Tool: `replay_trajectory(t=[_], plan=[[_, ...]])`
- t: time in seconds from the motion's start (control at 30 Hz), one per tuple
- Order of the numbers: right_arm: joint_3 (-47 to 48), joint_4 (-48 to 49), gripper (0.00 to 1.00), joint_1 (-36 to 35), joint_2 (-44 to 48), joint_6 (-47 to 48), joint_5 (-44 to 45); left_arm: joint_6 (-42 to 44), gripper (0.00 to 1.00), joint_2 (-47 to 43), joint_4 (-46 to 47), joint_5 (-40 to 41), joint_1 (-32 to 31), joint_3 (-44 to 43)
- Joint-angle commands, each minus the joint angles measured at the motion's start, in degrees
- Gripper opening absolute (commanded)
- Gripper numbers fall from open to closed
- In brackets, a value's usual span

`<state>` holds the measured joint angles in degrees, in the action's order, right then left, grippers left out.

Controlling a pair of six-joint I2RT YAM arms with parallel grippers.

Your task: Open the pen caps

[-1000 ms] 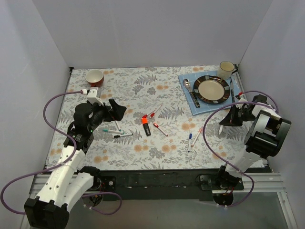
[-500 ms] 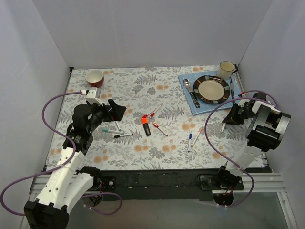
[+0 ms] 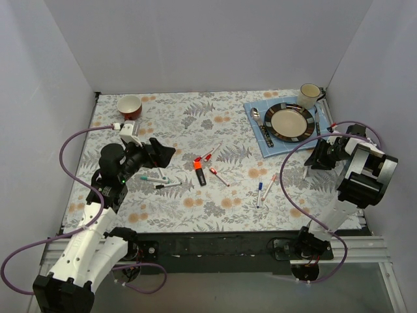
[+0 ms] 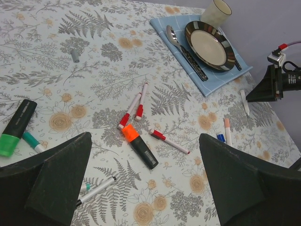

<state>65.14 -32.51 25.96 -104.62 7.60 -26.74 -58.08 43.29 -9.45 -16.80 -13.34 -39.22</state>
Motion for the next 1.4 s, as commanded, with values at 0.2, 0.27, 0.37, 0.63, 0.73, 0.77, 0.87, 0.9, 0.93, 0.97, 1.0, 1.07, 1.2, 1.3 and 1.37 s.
replay_trajectory(t=[0.2,0.27,0.37,0.63,0.73,0.77,0.87,0.9,0.93,0.97,1.0,1.07,1.2,1.3,1.37], plan=[[-0.7,-2.7,0.51,-6.3,16.4,13.5,-8.1,-2.0,0.98,2.1,2.1,-3.9,-0.2,1.8],[-1.5,-2.7,0.51,-11.8,19.0,16.9,-8.5,-2.6,0.98,3.2,2.1,-3.8,-0.3,1.9],[-4.2,0.2,0.51,-19.2,24.4,20.4,-9.4,-4.1,0.98,4.7,1.8,-2.7,-0.4,1.8],[-11.5,8.4,0.51,-23.1,33.8,22.4,-20.3,-16.6,0.92,16.0,-1.0,-1.9,-3.2,1.1],[-13.7,9.1,0.51,-23.1,35.5,22.1,-21.0,-19.9,0.96,19.7,-1.9,11.1,-11.6,0.8],[-14.4,9.3,0.51,-23.1,36.0,22.1,-21.5,-22.7,0.98,21.1,-2.5,15.0,-13.7,-1.0],[-14.8,9.5,0.51,-23.1,37.4,21.6,-22.2,-29.5,0.98,29.4,-7.7,23.6,-18.6,-5.6],[-14.7,9.6,0.51,-23.2,38.1,21.1,-22.2,-31.2,0.98,32.0,-10.7,27.6,-20.1,-9.0],[-14.7,9.6,0.51,-23.2,38.3,21.1,-22.1,-32.2,0.96,34.4,-12.1,29.1,-20.9,-10.7],[-14.7,9.5,0.5,-23.3,38.6,20.9,-22.0,-33.5,0.93,39.3,-13.6,31.0,-21.8,-12.4],[-14.6,9.4,0.51,-23.4,39.1,20.8,-21.9,-36.1,0.91,41.6,-17.7,32.9,-22.8,-16.5],[-14.7,9.3,0.5,-23.5,40.0,20.8,-21.9,-37.7,0.83,47.6,-20.7,35.9,-23.9,-20.2],[-14.8,9.2,0.51,-23.5,40.8,20.5,-22.3,-37.4,0.75,54.0,-23.6,39.0,-25.2,-25.9],[-14.6,9.0,0.51,-23.5,41.4,20.4,-22.7,-37.6,0.69,59.6,-28.7,42.1,-25.9,-32.0],[-14.7,9.0,0.51,-23.5,41.9,20.5,-22.5,-38.5,0.65,61.9,-30.9,43.4,-26.6,-35.2]])
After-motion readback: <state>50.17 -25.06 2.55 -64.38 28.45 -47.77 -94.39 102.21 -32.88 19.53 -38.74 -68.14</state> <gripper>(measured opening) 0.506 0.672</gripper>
